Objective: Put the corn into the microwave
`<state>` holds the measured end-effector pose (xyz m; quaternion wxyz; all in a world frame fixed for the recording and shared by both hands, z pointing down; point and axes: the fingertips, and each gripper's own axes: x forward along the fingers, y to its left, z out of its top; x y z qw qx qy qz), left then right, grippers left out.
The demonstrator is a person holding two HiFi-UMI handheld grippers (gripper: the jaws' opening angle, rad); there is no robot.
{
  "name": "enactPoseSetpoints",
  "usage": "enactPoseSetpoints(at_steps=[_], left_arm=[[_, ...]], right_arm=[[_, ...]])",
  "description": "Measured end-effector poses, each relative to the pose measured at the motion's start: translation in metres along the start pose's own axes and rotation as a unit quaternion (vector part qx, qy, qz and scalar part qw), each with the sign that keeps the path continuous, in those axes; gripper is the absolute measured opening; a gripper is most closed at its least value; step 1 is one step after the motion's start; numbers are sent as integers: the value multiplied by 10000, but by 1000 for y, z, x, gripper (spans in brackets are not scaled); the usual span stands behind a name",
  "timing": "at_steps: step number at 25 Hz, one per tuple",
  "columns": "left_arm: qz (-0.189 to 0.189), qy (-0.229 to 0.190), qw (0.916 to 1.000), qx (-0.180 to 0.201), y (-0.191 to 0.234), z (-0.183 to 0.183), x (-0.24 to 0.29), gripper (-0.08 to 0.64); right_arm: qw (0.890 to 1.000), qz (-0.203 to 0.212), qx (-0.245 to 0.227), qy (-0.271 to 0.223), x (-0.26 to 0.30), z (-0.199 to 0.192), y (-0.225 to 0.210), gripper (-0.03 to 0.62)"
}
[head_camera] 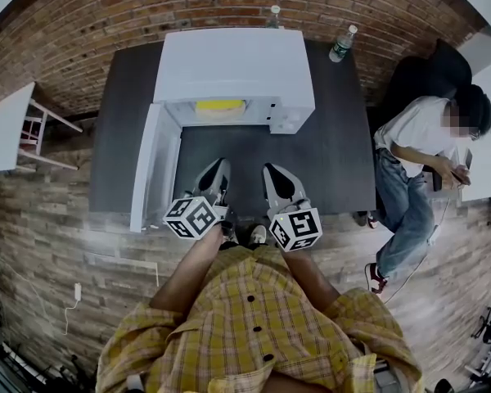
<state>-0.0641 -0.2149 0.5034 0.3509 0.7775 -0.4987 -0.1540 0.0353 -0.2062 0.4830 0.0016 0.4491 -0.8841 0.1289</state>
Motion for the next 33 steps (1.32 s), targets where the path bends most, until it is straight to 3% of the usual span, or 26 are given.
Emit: enactPoseSetpoints(at_steps=[6,11,16,33], left_arm=[[3,39,9906,1369,-17,1,-14,2],[121,87,9784,2060,-22,3,-18,2],[260,151,9603,2772,-29,3,-19,2],[311,128,9360,3505,-37,11,-20,2]], right_arm=[[10000,29,-56,12,2,0,2,2],[9999,69,-121,49,4,1,6,0],[9997,96,-205,73,5,-1,9,0],[9990,135,-425,62,7,4,14,0]])
